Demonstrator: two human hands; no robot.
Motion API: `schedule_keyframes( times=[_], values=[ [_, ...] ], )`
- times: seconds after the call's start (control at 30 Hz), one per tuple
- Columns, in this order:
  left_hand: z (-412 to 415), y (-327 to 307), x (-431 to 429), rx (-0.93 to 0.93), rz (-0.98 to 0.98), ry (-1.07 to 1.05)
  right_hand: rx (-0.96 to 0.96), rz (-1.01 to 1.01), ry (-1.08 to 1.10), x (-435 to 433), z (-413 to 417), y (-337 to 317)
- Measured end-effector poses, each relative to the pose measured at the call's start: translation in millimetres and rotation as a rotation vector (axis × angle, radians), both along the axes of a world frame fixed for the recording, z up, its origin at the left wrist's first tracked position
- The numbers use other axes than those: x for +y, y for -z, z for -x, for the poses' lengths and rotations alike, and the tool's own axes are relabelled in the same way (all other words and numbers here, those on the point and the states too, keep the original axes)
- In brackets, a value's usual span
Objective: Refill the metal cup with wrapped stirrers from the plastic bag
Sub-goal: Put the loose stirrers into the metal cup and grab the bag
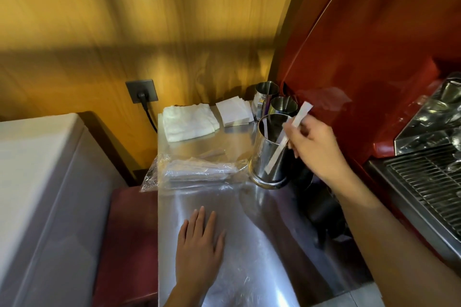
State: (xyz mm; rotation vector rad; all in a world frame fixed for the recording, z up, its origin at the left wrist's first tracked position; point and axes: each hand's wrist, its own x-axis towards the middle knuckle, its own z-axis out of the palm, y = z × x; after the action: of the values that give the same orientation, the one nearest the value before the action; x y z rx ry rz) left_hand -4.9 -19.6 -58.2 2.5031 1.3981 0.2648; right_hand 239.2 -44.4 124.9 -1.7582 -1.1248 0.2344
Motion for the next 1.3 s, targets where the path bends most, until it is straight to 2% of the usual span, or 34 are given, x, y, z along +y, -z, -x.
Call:
schedule_keyframes(
  times=[0.1,0.2,0.27,0.37,0.43,0.5,0.63,0.73,0.8,0.9,1.13,1.3],
  values=[
    [0,-2,-1,-0.006,0.018,-0.016,-0.051,-0.163,0.086,10,-13,-20],
    [0,-2,-1,-0.02,0.042,-0.015,-0.107,-0.216,0.181,19,-23,-21],
    [1,-3,-1,-0.027,0.047,-0.011,-0.178,-0.125,0.221,25,-30,-15],
    [2,-3,-1,-0.023,0.077,-0.001,-0.336,0.263,0.26,29,-39,-1],
    [3,-3,-1,-0.022,0.089,0.003,-0.327,0.45,0.244,29,-41,8],
    [2,-3,-1,-0.02,0.082,-0.003,-0.252,0.5,0.241,29,-41,13],
    [3,-1,-1,-0.005,0.066,-0.005,-0.238,0.392,0.286,29,-38,12],
    [2,1,-1,-0.008,0.01,0.002,-0.195,0.247,0.214,29,-26,2],
    [1,4,-1,-0.01,-0.03,0.008,-0.156,0.17,0.088,29,-15,-3],
    [0,0,-1,-0.015,-0.053,0.031,-0.194,0.135,-0.088,32,7,-4],
    [1,-31,37,-0.004,0.052,0.086,-0.293,0.387,-0.287,63,46,55],
    [2,-55,80,-0.138,-0.183,0.042,-0.385,0.446,-0.312,86,51,97]
  ],
)
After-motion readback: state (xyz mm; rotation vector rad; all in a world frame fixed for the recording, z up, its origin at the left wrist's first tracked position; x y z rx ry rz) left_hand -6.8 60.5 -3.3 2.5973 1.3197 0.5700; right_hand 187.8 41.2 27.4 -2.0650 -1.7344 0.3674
